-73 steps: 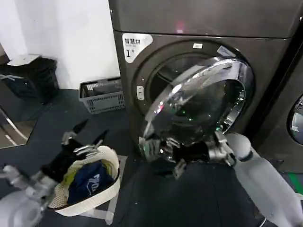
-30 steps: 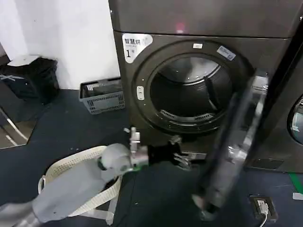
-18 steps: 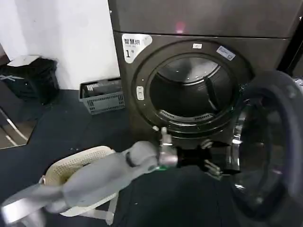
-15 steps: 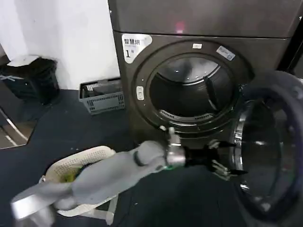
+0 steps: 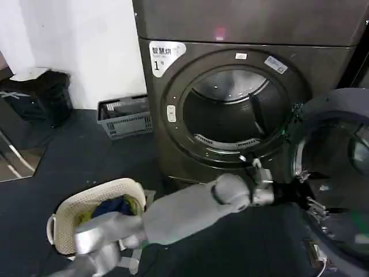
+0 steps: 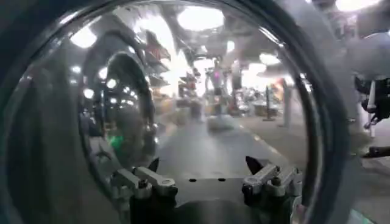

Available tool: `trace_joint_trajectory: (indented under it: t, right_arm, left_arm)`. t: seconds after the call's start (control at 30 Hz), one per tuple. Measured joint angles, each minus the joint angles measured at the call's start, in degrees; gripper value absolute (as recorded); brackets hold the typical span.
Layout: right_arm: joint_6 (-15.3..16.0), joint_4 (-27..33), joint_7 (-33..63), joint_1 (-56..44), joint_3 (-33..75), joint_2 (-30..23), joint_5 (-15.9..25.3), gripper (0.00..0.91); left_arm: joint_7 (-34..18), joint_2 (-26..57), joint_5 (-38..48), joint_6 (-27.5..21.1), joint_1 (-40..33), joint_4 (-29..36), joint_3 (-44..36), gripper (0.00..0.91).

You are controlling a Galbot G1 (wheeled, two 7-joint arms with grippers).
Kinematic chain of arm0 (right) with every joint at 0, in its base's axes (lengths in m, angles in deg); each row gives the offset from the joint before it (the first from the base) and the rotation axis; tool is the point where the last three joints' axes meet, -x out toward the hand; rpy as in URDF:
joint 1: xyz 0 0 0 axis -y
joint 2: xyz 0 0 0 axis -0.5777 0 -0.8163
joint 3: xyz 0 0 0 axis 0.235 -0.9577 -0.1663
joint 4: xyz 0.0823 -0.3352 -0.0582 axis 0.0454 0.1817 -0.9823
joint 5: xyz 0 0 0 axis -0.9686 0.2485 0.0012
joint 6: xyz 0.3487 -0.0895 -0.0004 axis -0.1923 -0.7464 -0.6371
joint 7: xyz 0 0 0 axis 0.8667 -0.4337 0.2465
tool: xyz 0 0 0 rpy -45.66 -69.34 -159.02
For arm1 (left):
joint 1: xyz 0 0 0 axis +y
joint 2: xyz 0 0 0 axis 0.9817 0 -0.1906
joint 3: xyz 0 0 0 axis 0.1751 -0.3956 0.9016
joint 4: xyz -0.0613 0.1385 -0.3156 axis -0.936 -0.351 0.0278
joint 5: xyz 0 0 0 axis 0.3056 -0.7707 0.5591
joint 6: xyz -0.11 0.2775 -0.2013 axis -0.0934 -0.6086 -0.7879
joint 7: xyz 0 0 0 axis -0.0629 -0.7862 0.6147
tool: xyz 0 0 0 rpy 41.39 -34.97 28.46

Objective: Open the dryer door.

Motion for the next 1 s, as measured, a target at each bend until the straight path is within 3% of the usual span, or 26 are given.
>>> trace_joint_trajectory:
  t: [0.4, 0.53, 0.77, 1.0]
  right_arm:
    - [-0.4, 0.0, 0.3, -0.9, 2.4, -0.3, 0.3, 0.907]
    - [-0.6, 0.4, 0.2, -0.9, 2.4, 0.0, 0.2, 0.907]
    - [-1.0, 1.0, 0.0, -0.8, 2.2, 0.4, 0.2, 0.907]
    - [-1.1, 0.7, -0.3, -0.2, 1.8, 0.6, 0.7, 0.907]
  left_arm:
    - [-1.6, -1.6, -5.1, 3.2, -0.5, -11.9, 1.4, 0.907]
    - [-1.1, -1.6, -3.9, 3.7, -0.5, -13.3, 1.6, 0.907]
    - [-1.6, -1.6, -0.7, 9.2, 0.0, -11.2, 0.6, 0.907]
    - [-2.9, -1.6, 3.6, 19.9, -1.1, -1.0, -2.5, 0.907]
